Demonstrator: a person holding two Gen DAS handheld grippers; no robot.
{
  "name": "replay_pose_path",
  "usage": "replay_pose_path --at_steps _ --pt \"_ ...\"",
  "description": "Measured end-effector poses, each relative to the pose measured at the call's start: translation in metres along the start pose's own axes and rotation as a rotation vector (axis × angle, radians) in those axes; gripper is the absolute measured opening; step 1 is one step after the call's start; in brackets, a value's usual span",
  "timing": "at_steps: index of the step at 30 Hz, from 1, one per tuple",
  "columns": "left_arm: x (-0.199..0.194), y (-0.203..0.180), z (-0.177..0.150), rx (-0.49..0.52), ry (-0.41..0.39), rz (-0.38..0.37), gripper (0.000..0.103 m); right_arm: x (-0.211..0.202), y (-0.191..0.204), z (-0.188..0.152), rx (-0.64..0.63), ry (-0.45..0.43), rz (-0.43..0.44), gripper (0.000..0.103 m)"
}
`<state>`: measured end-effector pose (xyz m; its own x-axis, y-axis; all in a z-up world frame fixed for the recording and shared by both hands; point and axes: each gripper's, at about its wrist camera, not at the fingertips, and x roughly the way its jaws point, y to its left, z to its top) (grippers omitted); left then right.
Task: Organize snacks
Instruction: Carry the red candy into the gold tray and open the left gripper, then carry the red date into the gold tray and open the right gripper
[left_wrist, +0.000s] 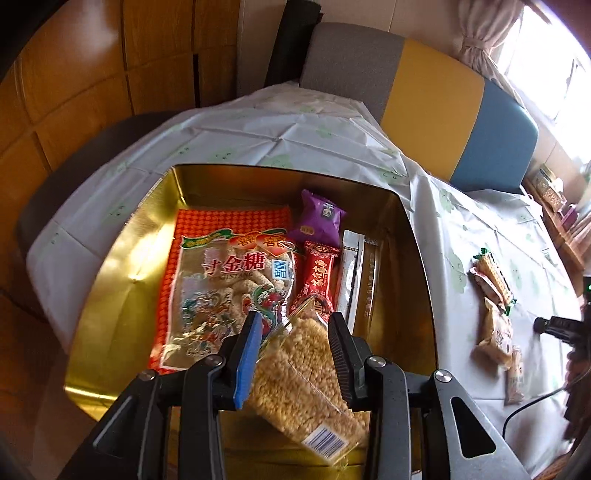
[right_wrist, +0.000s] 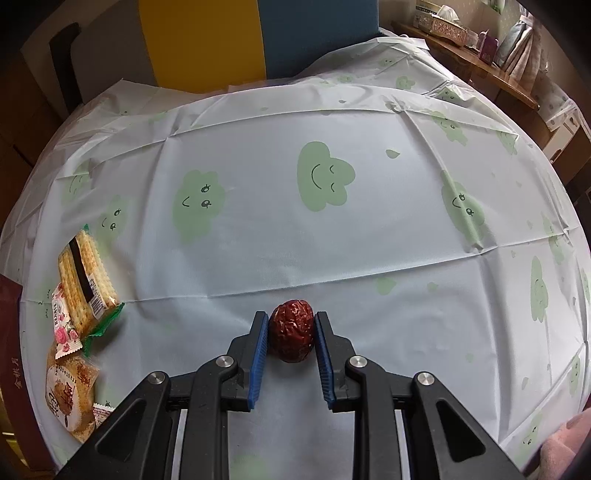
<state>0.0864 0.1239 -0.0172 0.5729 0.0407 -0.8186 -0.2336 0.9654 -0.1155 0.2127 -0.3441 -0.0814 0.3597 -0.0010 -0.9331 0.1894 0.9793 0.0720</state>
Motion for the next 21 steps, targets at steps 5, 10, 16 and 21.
replay_pose_path --at_steps 5,10,16,21 --pt "-0.007 -0.001 -0.006 0.025 -0.012 0.032 0.038 -0.012 0.0 0.0 -0.003 -0.035 -0.01 0.025" --pt "-0.01 0.002 -0.013 0.028 -0.013 0.073 0.038 -0.028 0.01 -0.001 -0.042 -0.086 -0.002 0.025" --pt "-0.015 0.007 -0.019 0.034 -0.031 0.097 0.038 -0.049 0.03 -0.006 -0.112 -0.163 0.06 0.025" --pt "-0.014 0.011 -0.022 0.027 -0.025 0.093 0.038 -0.07 0.066 -0.022 -0.232 -0.181 0.157 0.025"
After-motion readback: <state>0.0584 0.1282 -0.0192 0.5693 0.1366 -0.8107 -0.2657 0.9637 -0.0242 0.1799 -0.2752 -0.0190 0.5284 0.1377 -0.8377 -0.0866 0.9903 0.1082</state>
